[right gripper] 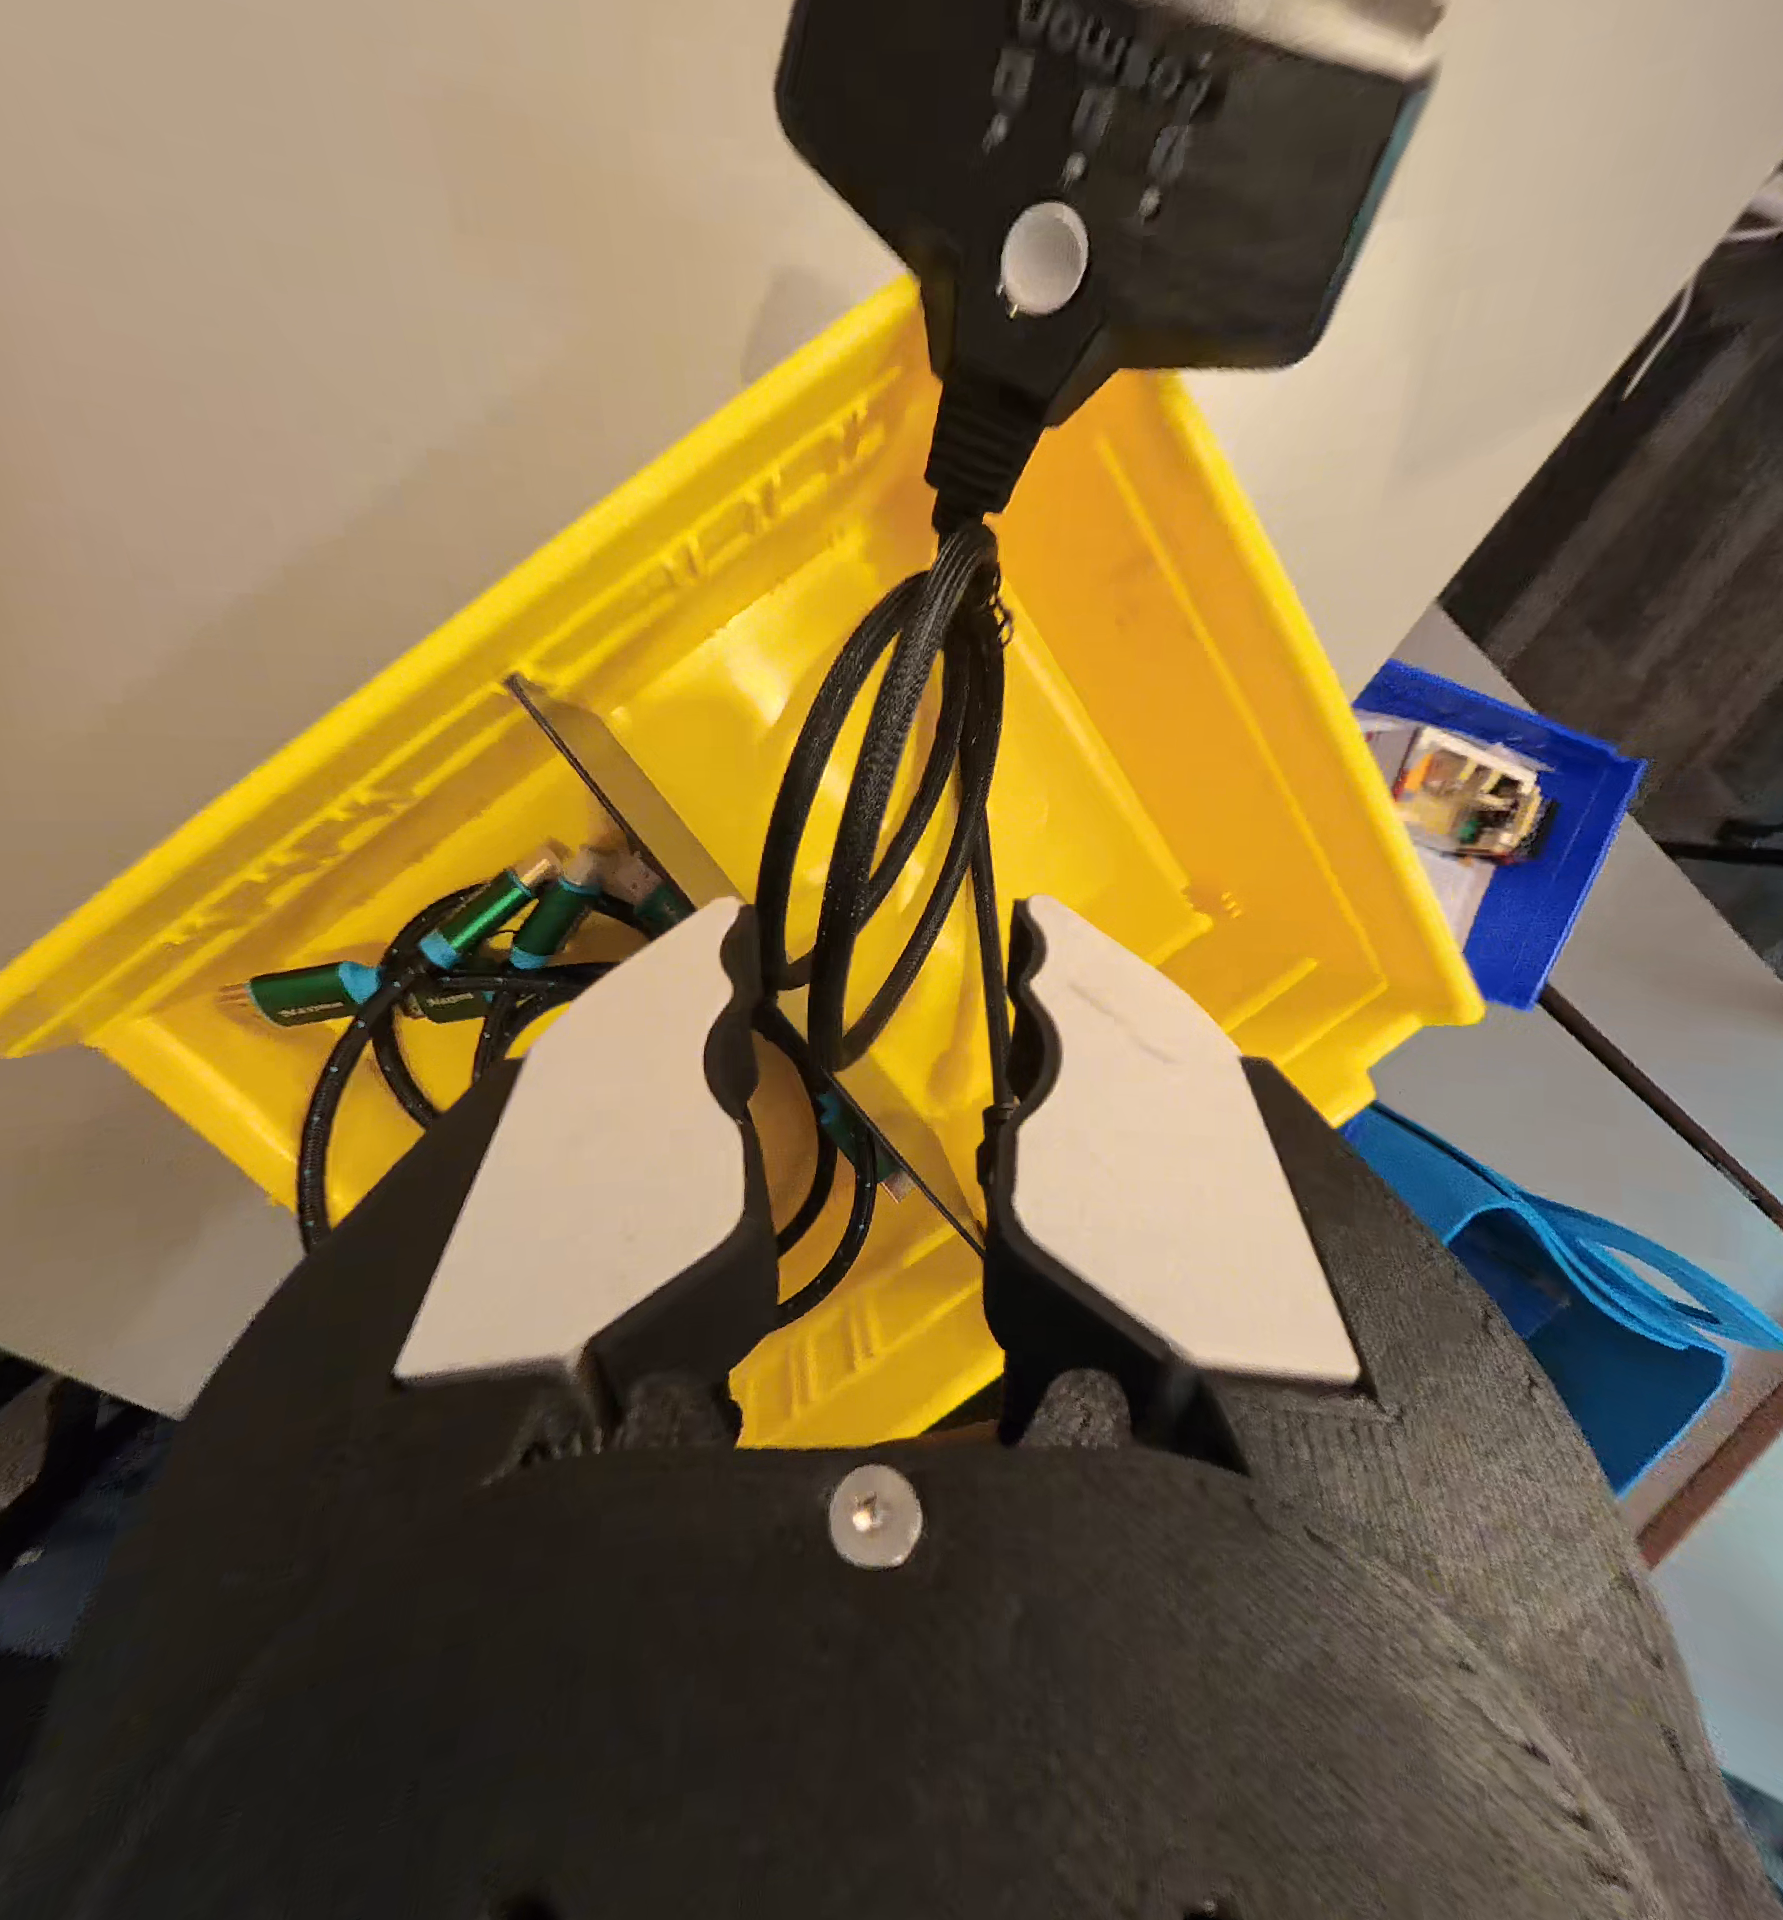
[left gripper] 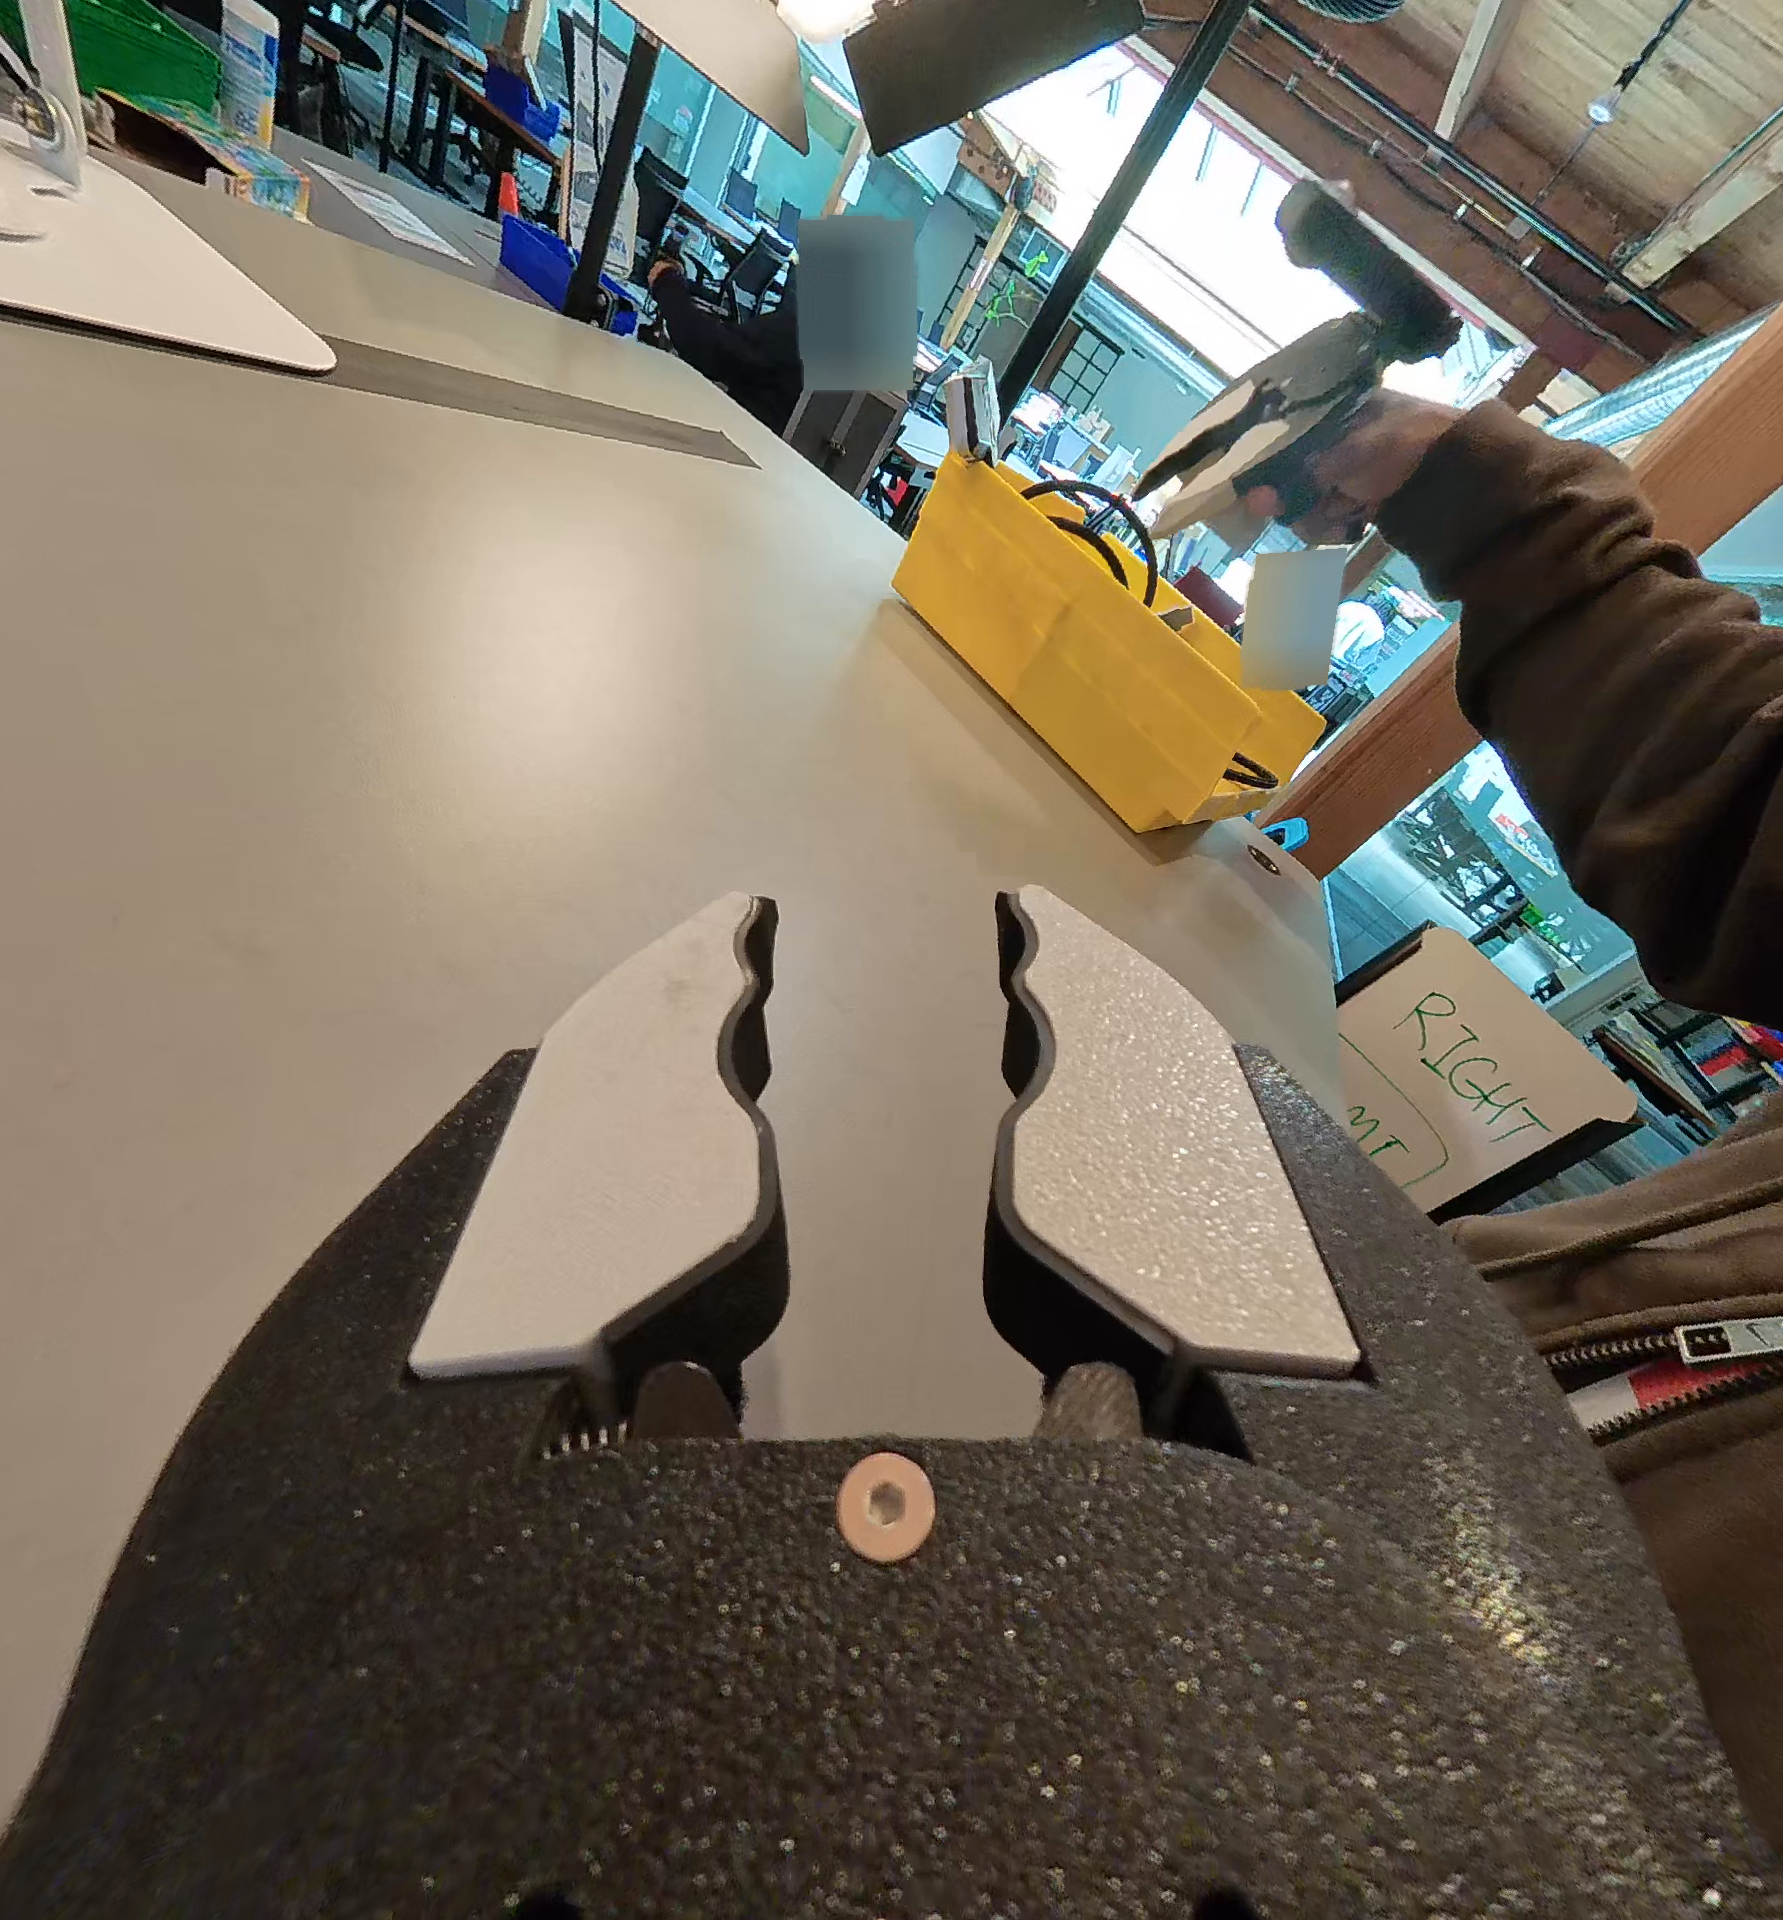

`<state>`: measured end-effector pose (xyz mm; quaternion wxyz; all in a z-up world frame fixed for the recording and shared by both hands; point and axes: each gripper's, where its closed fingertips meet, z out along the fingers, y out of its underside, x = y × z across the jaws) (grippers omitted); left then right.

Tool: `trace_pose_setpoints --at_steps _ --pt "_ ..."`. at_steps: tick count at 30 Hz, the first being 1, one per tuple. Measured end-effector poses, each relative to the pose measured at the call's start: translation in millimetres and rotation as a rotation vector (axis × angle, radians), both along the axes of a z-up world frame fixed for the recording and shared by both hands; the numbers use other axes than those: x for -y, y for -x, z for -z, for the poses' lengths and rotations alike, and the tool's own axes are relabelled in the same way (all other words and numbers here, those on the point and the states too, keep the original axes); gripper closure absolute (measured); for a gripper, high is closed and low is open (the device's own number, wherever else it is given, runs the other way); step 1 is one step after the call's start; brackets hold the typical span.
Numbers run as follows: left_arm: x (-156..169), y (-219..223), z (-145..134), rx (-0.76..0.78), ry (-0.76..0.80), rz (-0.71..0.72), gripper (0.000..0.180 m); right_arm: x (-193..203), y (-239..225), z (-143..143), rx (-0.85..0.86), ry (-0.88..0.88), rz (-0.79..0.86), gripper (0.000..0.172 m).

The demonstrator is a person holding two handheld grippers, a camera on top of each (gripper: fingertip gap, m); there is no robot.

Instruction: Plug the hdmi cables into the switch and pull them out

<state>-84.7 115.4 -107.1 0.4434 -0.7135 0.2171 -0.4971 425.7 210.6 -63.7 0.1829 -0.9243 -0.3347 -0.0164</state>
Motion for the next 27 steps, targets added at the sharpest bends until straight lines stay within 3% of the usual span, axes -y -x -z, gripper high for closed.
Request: trace_pose_setpoints --at_steps 3,7,10,15,19,21,27 --pt "0.2 -2.2 2.4 -0.014 0.01 0.011 0.139 -14.2 2.6 -21.8 -0.005 -0.095 0.012 0.121" --pt "-0.1 -2.8 3.6 -0.019 0.016 0.014 0.138 -56.1 23.4 -31.3 -0.044 -0.246 0.095 0.082" --pt "-1.1 -3.0 5.1 -0.026 0.024 0.008 0.139 -94.2 40.2 -30.4 -0.04 -0.366 0.171 0.072" --pt "-1.9 -2.2 6.2 -0.035 0.024 -0.004 0.139 -129.6 85.0 -14.3 -0.087 -0.375 0.095 0.084" --pt "0.1 -1.2 7.5 -0.037 0.035 -0.007 0.139 -130.9 75.7 8.9 0.117 -0.306 0.027 0.098" --pt "1.8 -0.4 7.3 -0.035 0.034 -0.009 0.14 -130.4 63.7 13.3 0.165 -0.314 0.058 0.1" --pt "1.8 0.3 8.1 -0.027 0.049 -0.005 0.14 -125.7 31.3 3.0 0.057 -0.399 0.259 0.103"
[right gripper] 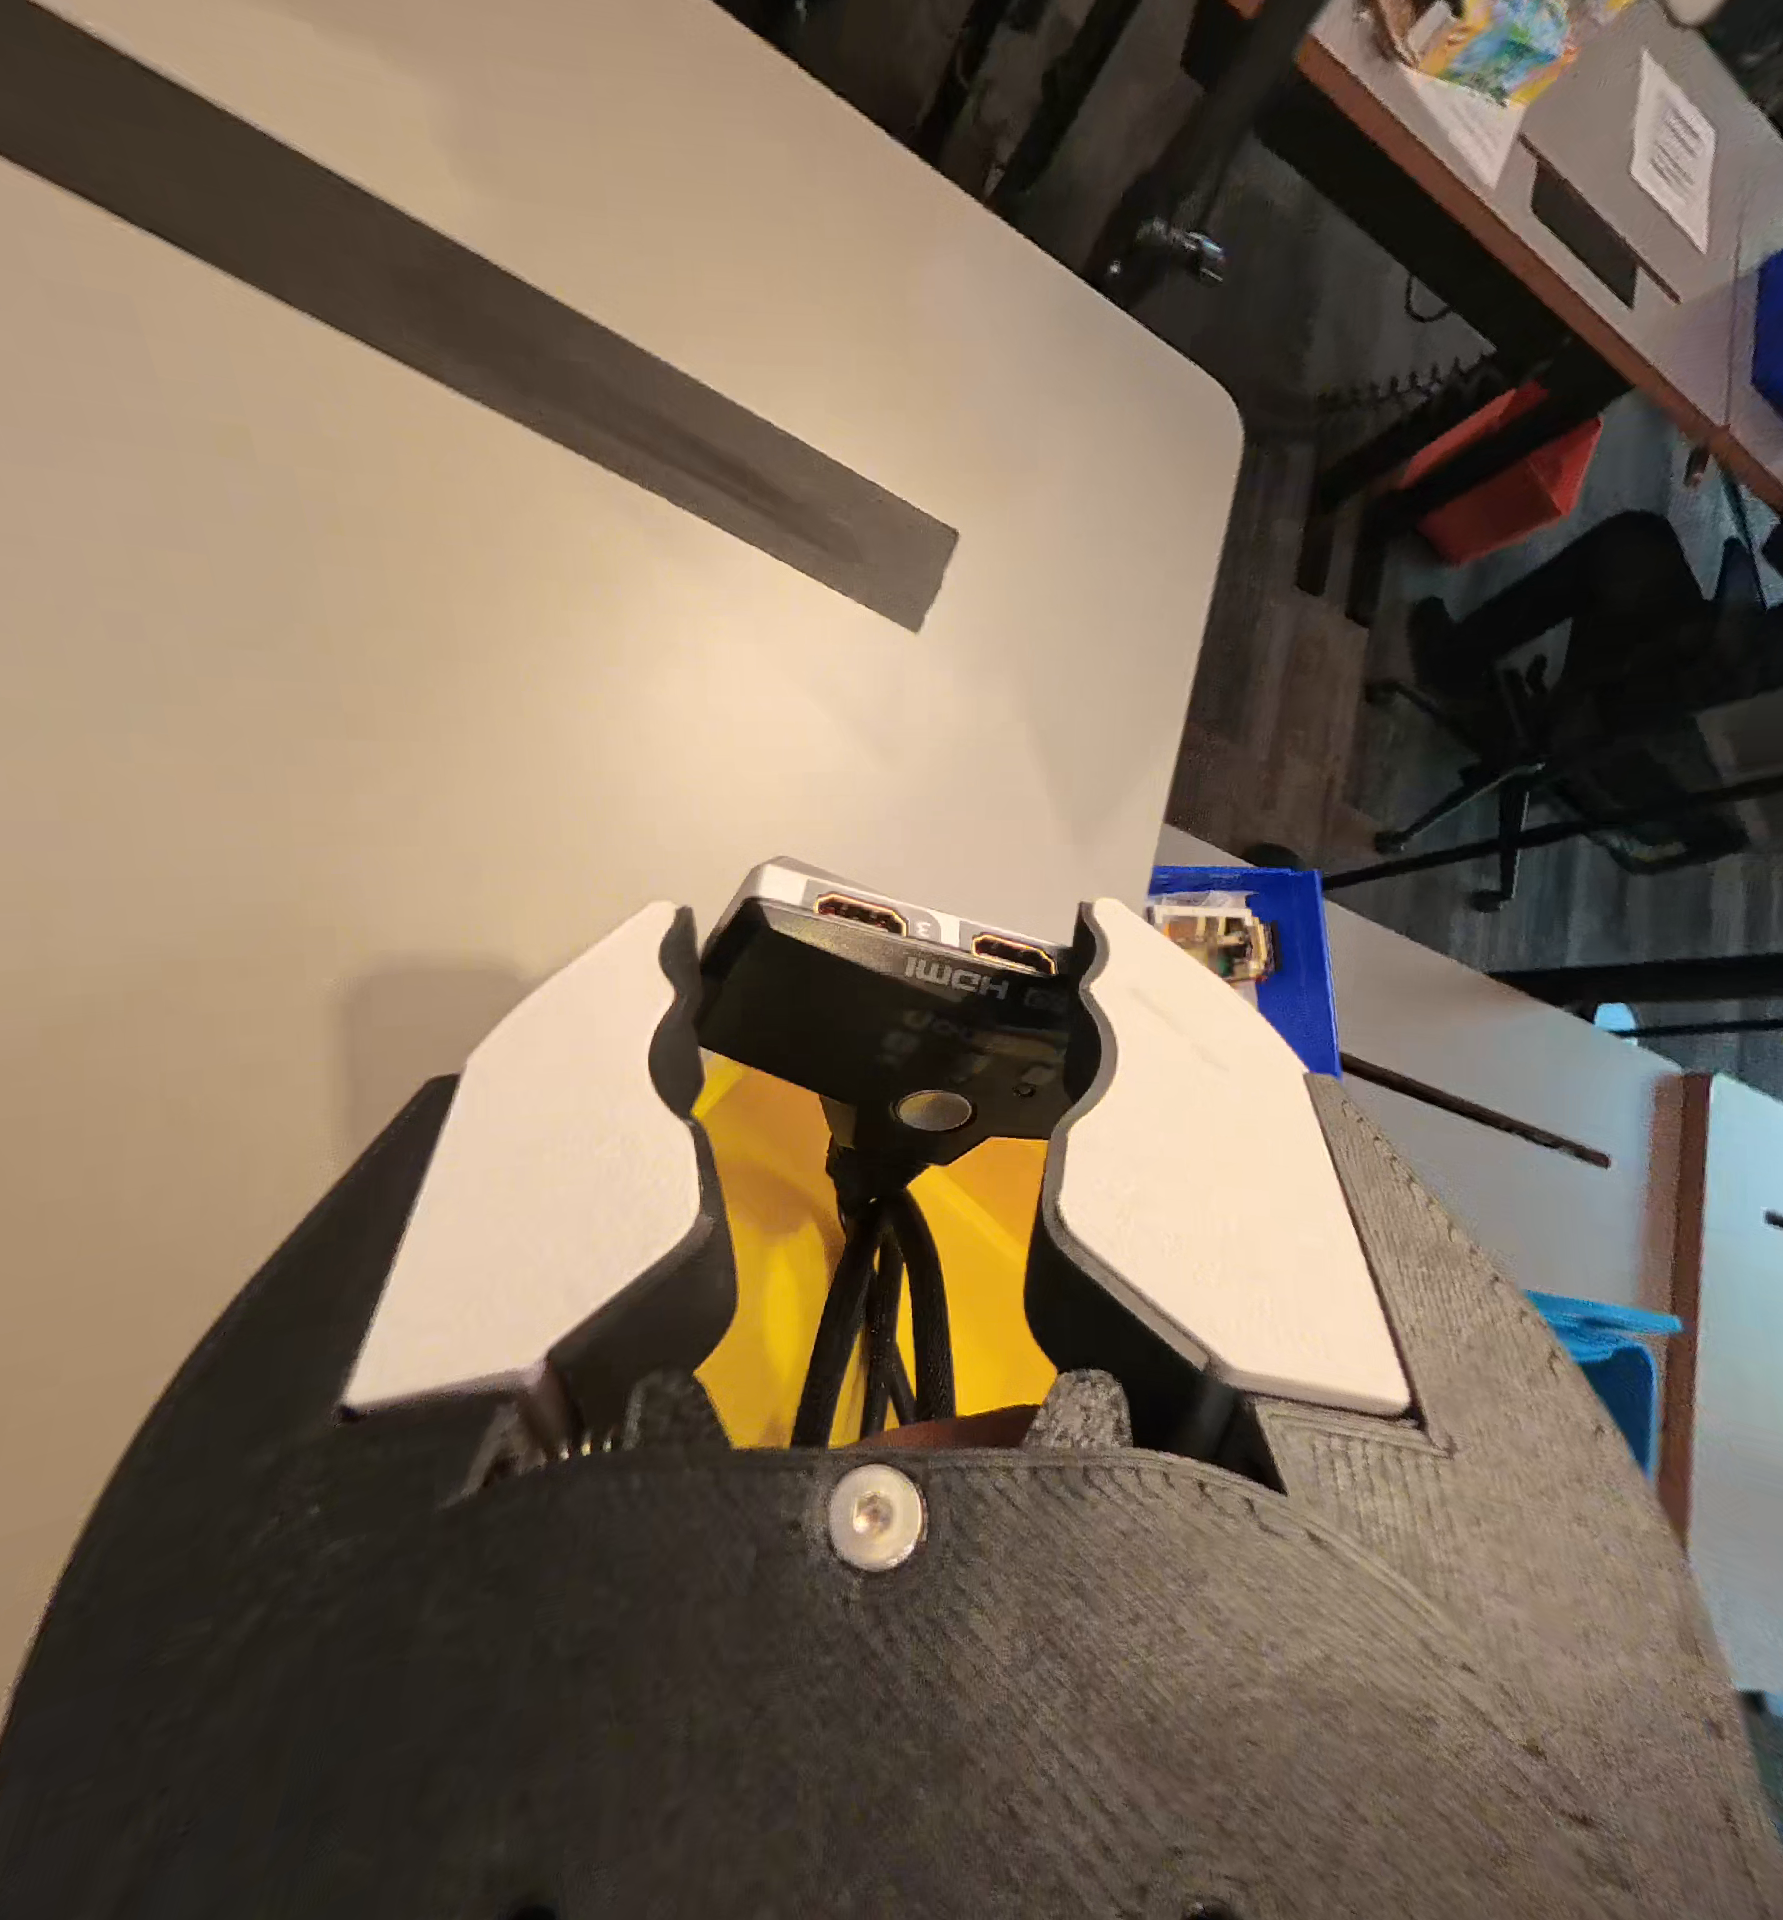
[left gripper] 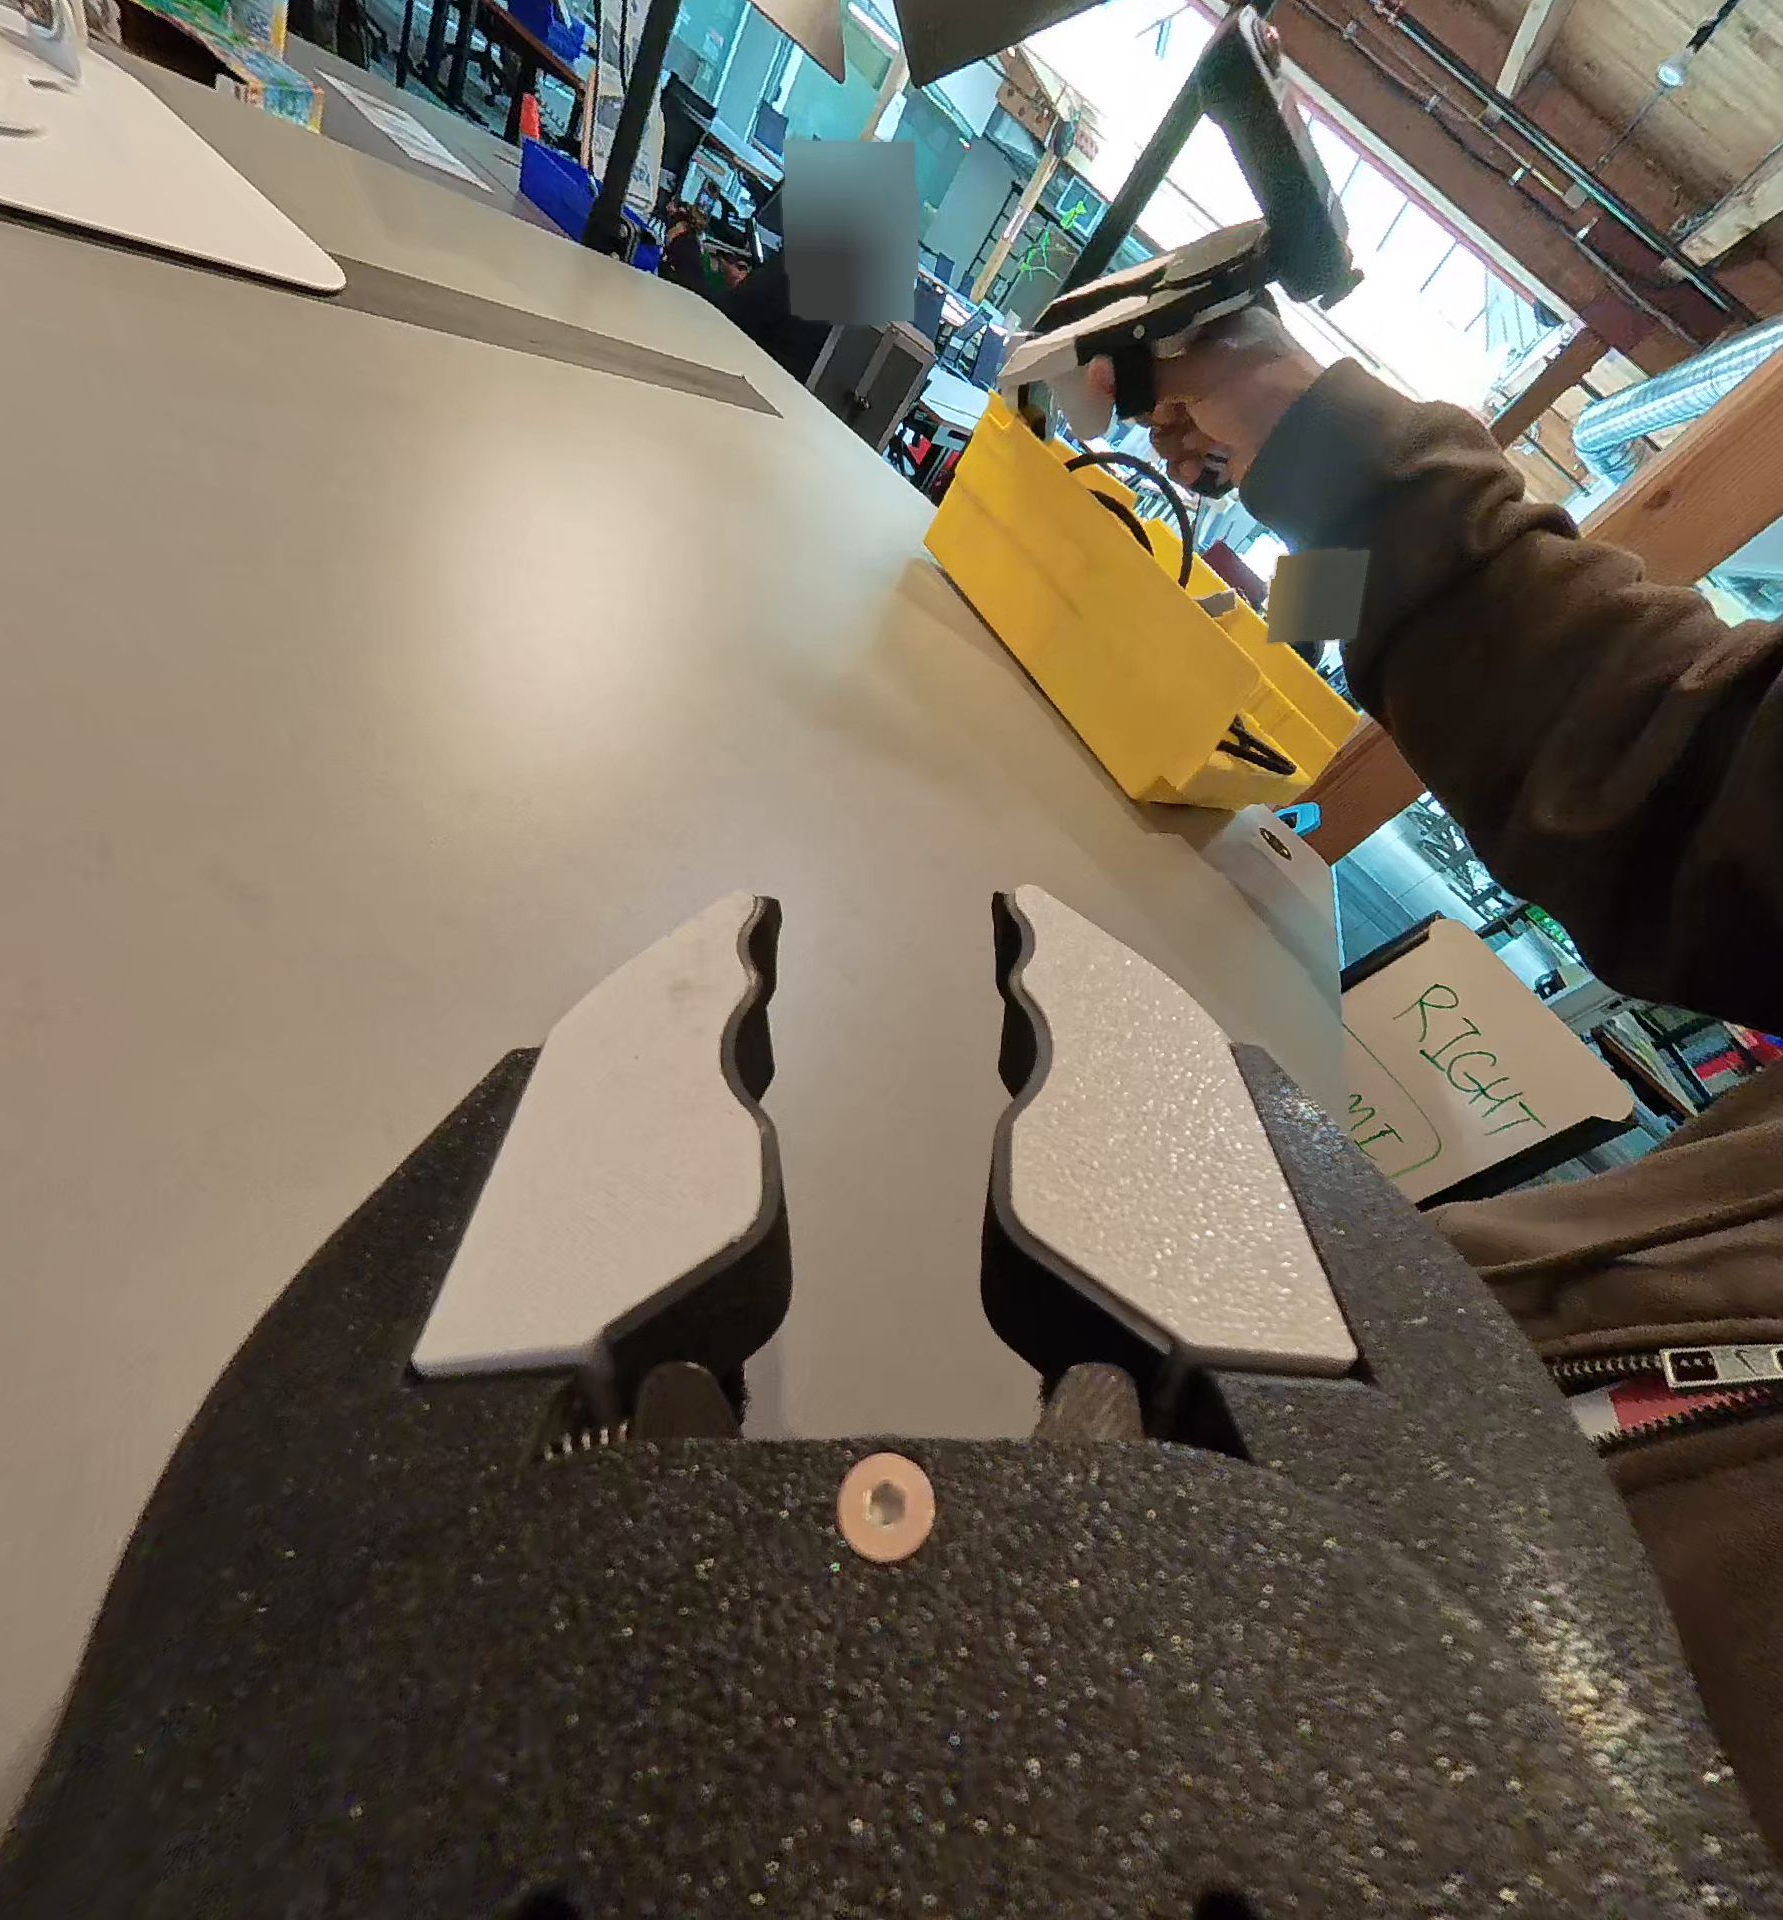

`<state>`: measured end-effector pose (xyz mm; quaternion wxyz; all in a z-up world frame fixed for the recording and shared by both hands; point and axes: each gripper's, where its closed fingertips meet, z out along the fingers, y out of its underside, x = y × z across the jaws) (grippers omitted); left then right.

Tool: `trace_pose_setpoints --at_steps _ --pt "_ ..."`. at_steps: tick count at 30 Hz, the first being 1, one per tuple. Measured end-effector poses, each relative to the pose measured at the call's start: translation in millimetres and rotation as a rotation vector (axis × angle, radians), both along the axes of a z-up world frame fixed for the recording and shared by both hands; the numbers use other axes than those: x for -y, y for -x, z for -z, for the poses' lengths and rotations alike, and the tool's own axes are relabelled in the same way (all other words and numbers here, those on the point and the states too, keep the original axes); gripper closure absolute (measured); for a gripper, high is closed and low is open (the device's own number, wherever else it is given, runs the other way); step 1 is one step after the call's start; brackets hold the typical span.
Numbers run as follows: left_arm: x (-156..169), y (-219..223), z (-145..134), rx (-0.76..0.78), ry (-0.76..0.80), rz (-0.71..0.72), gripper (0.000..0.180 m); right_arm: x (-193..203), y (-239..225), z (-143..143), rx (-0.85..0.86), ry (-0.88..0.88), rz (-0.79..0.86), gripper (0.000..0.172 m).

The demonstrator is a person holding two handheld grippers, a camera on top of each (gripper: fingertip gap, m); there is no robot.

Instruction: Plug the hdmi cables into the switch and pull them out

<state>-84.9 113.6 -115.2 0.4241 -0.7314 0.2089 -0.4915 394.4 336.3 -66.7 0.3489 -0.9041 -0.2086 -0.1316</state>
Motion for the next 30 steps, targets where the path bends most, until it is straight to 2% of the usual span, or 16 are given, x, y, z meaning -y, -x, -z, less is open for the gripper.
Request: trace_pose_setpoints --at_steps 4,9,14,18,21,24,28,30 --pt "0.4 -1.8 1.9 -0.008 0.01 0.014 0.14 10.7 -20.7 -10.4 -0.086 -0.063 0.107 0.111" --pt "0.5 -1.8 1.8 -0.003 0.015 0.019 0.14 23.7 -35.9 -6.5 -0.155 -0.11 0.171 0.123" --pt "1.1 -2.4 2.1 -0.007 0.014 0.023 0.14 37.2 -42.7 -12.6 -0.201 -0.142 0.187 0.117" --pt "1.0 -2.4 1.9 -0.007 0.012 0.021 0.14 57.4 -34.0 -25.2 -0.162 -0.15 0.172 0.114" --pt "0.3 -1.7 1.9 -0.013 0.008 0.011 0.14 85.3 -12.9 -23.7 -0.165 -0.113 0.167 0.108" --pt "-2.2 3.2 -0.1 -0.016 -0.014 -0.041 0.14 121.5 29.7 -13.5 -0.296 -0.077 0.134 0.096" --pt "-5.5 27.2 -4.6 -0.035 -0.065 -0.218 0.139 171.7 98.7 -12.6 -0.461 -0.167 0.076 0.094" --pt "-2.3 46.8 -6.1 -0.092 -0.111 -0.328 0.137 195.3 136.8 -12.6 -0.506 -0.218 0.033 0.096"
